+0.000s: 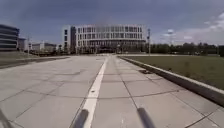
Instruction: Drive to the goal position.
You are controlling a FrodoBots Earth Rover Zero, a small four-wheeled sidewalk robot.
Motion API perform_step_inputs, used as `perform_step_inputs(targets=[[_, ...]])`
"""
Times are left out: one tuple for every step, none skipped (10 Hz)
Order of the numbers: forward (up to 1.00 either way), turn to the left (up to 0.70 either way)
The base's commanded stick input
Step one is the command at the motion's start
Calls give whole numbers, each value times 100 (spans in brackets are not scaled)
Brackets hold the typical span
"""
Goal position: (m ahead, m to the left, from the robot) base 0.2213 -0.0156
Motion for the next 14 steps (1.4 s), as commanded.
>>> perform_step_inputs(targets=[[7,0],[6,0],[7,0],[7,0],[7,0],[7,0],[7,0],[6,0],[7,0],[7,0],[7,0],[7,0],[6,0],[7,0]])
